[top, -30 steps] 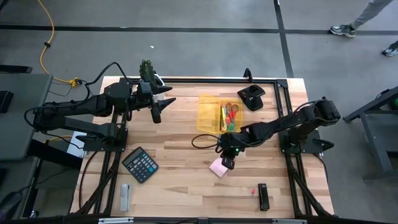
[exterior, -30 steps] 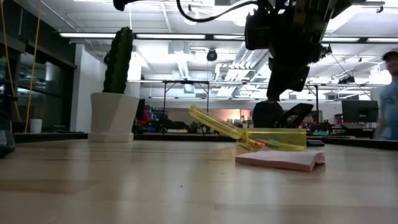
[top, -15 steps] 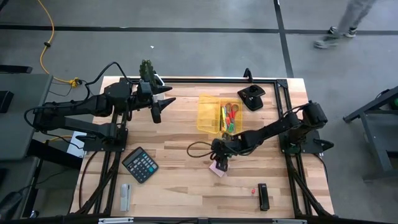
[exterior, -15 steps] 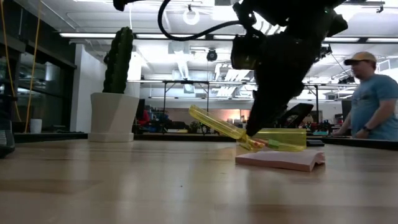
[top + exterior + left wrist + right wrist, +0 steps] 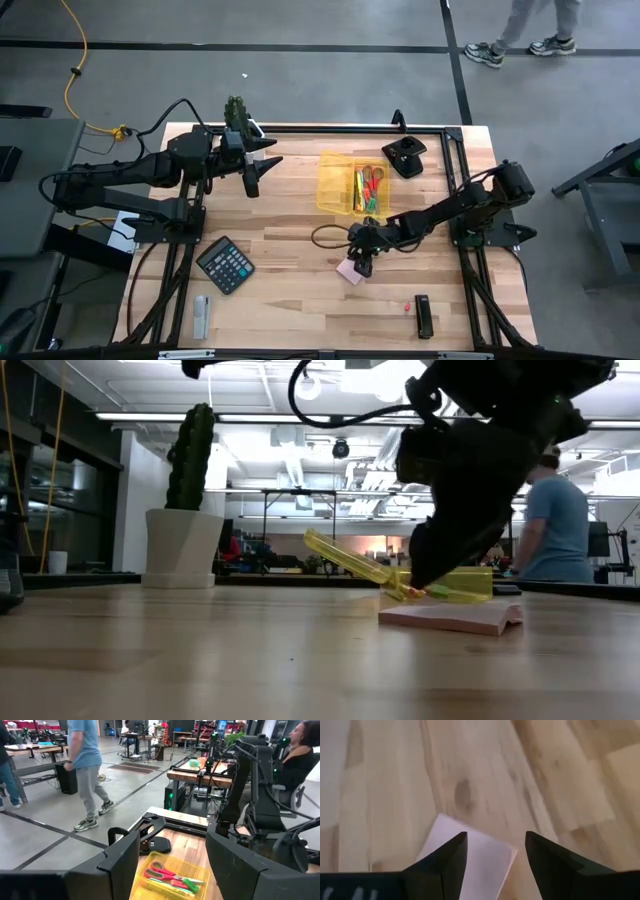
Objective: Pack school essentials
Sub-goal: Put the pink sticky note into the yellow supply box
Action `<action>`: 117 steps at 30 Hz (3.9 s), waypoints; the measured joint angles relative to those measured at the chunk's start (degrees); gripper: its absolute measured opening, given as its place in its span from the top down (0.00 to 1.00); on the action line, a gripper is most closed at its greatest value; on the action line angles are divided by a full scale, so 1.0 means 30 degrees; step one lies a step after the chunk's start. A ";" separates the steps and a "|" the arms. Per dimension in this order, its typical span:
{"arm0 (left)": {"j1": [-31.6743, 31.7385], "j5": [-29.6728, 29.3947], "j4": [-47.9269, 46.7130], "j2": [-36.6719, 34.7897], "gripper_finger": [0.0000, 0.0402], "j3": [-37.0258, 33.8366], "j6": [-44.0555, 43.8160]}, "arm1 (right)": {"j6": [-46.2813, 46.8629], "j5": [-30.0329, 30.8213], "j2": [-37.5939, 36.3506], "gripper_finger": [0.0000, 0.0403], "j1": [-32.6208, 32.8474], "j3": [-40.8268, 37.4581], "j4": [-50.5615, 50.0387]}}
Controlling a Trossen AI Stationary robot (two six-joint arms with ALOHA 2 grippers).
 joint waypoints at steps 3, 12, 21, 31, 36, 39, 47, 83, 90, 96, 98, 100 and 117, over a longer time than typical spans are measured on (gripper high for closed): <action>0.0001 -0.0019 0.0002 0.0000 0.46 0.0000 -0.0419 | -0.0427 -0.0190 0.0124 0.52 0.0231 -0.0239 0.0352; 0.0004 -0.0350 -0.0001 -0.0002 0.46 0.0000 -0.0778 | -0.0842 0.1210 0.0364 0.52 0.0580 -0.0850 0.0527; 0.0000 -0.0350 -0.0006 -0.0006 0.46 0.0000 -0.0856 | -0.1137 0.0238 0.1545 0.52 0.0599 -0.0810 0.2456; 0.0003 -0.0342 -0.0011 -0.0007 0.46 0.0000 -0.0814 | -0.0792 0.0221 0.1831 0.59 0.0679 -0.0756 0.2244; 0.0001 -0.0342 -0.0013 -0.0005 0.46 0.0000 -0.0812 | -0.0748 0.0221 0.1851 0.69 0.0658 -0.0756 0.1869; 0.0005 -0.0342 -0.0013 0.0000 0.46 0.0000 -0.0812 | -0.0734 0.0094 0.1851 0.74 0.0657 -0.0770 0.1828; 0.0006 -0.0336 -0.0611 0.0000 0.46 0.0000 -0.0812 | -0.0517 -0.1078 0.1347 0.89 0.0649 -0.0799 0.1472; 0.0000 -0.0295 -0.0647 -0.0002 0.46 0.0000 -0.0971 | 0.9364 -0.6052 -0.0180 0.48 -0.0425 -0.0848 -0.0855; -0.0009 0.0779 -0.1222 0.0233 0.46 0.0000 -0.3158 | 1.0944 -0.4821 0.0055 0.53 -0.0377 -0.0827 -0.0527; -0.1407 0.3312 -0.3702 0.2449 0.46 -0.0007 -0.5175 | 1.0513 -0.5273 0.0255 0.54 -0.0406 -0.0785 -0.0499; -0.2486 0.3613 -0.4149 0.3888 0.46 -0.0007 -0.5169 | 1.0316 -0.5301 0.0262 0.55 -0.0406 -0.0786 -0.0488; -0.3701 0.3665 -0.4133 0.5602 0.46 -0.0007 -0.5003 | 1.0270 -0.5360 0.0270 0.55 -0.0406 -0.0785 -0.0477; -1.0247 0.1823 0.3706 1.8602 0.98 0.0849 -0.3337 | 0.9223 -0.5732 0.0313 0.55 -0.0421 -0.0803 -0.0430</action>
